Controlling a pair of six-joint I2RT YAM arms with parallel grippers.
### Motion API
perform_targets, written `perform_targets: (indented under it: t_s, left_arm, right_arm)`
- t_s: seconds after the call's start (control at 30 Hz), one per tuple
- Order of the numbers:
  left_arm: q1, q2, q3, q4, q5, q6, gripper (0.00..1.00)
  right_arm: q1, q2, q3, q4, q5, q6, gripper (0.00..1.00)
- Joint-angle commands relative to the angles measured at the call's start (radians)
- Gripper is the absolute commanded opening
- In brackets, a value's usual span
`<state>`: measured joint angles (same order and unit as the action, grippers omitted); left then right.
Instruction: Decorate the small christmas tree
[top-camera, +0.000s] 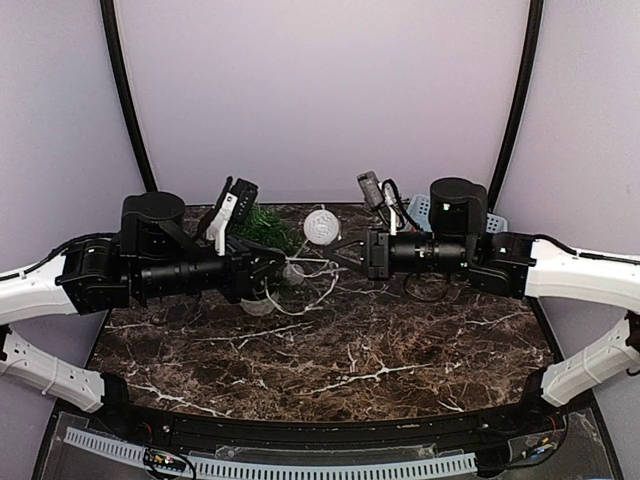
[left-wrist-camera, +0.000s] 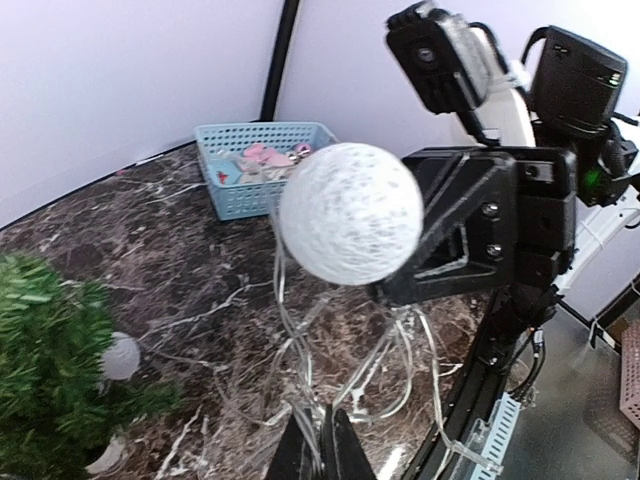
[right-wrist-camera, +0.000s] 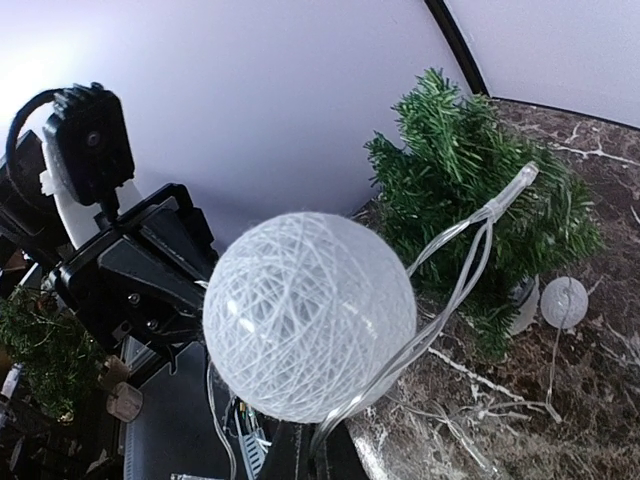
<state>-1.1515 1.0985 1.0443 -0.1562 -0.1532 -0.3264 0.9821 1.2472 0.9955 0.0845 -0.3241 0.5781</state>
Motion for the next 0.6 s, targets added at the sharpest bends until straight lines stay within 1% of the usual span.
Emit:
perform_targets:
  t_s: [0.0,0.03,0.17,0.3,0.43,0.57]
  left_arm:
    - [0.089,-0.114,0.031,-0.228,-0.090,-0.029,0.00]
    - [0.123,-0.128,0.044,-0.245,-0.107,-0.028,0.00]
    - [0.201,-0.187,0.105,-0.345,-0.196,0.006,0.00]
    - [0.233,-0.219,0.165,-0.412,-0.311,0.072,0.00]
    - [0.257,-0.217,0.195,-0.419,-0.422,0.150,0.00]
    - [0.294,-0.168,0.244,-0.441,-0.551,0.210,0.00]
  right_arm:
    - [0.040,0.098,0.117,0.054,0.052,-0.073,0.00]
    - [0.051,0.128,0.143,0.062,0.061,-0.083,0.00]
    - [0.097,0.247,0.285,0.061,0.097,-0.131,0.00]
    - [0.127,0.388,0.457,0.025,0.097,-0.190,0.00]
    - [0.152,0.523,0.640,-0.034,0.091,-0.243,0.00]
    - [0.163,0.637,0.807,-0.109,0.069,-0.269,0.00]
